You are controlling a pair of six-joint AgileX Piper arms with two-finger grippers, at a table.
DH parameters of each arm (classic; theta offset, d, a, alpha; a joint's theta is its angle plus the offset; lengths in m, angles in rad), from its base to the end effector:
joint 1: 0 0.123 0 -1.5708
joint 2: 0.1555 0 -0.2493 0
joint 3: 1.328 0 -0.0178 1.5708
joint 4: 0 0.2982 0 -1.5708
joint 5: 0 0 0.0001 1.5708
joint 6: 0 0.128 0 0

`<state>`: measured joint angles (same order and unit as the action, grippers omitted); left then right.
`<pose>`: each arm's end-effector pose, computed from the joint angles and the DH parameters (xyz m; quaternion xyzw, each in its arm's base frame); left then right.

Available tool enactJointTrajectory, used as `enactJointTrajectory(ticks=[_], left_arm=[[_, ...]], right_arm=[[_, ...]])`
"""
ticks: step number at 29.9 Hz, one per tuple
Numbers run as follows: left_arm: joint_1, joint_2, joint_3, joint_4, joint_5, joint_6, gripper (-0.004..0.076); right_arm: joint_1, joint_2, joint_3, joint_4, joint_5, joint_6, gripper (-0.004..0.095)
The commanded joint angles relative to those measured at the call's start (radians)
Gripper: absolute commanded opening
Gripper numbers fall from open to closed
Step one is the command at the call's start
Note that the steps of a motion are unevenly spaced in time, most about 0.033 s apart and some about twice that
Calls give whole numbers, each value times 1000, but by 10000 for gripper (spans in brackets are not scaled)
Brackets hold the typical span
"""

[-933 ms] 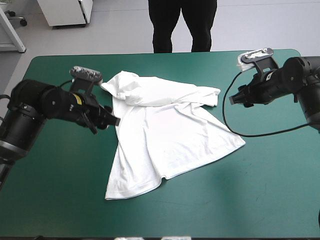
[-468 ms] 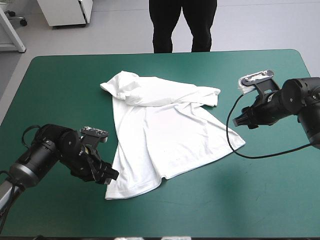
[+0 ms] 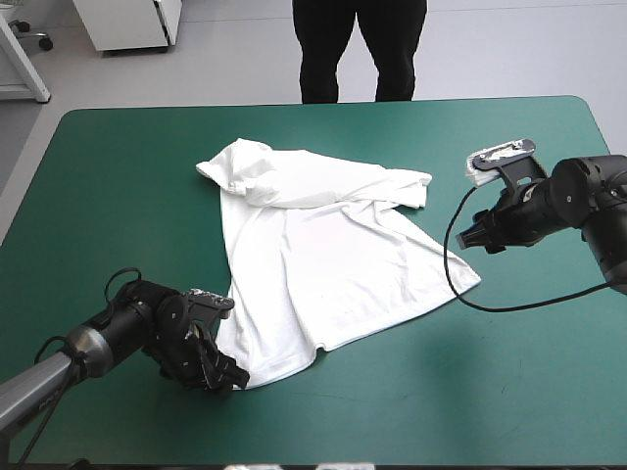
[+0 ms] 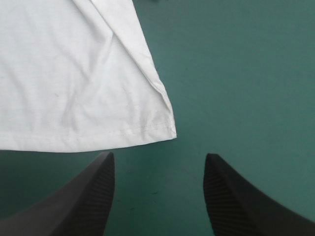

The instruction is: Fold the cloth

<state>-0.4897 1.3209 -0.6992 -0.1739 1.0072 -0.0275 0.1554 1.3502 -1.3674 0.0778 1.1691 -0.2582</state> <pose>0.2089 -0.1325 0.1081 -0.1840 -0.9800 0.0753 0.0049 0.3349 0.0617 0.3089 -0.1930 0.9480 0.0256 0.2519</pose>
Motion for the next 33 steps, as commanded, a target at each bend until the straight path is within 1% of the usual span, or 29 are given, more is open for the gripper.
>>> enactJointTrajectory(ticks=[1, 5, 7, 9, 16, 19, 24, 27, 33], left_arm=[[-9, 42, -7, -17, -63, -11, 449], [-9, 79, -7, -40, -92, 5, 442], [-9, 84, -7, -60, -102, 27, 406], [-9, 84, -7, -74, -120, 27, 342], [-9, 84, -7, -116, -154, 102, 71], [-9, 84, -7, -117, -157, 108, -6], [-9, 84, -7, -117, -158, 112, -9], [-9, 84, -7, -117, -160, 112, -9], [-9, 84, -7, -117, -156, 112, -9]], right_arm=[[28, -35, -21, -78, -27, -17, 513], [89, -35, 10, -250, -42, -13, 513], [112, -35, 42, -305, -61, -13, 513], [116, -35, 84, -319, -91, -8, 513], [116, -6, 275, -320, -190, 30, 514], [114, 20, 316, -308, -229, 36, 514], [114, 75, 315, -261, -326, 36, 516], [114, 102, 315, -243, -348, 36, 516], [114, 188, 315, -243, -416, 36, 515]])
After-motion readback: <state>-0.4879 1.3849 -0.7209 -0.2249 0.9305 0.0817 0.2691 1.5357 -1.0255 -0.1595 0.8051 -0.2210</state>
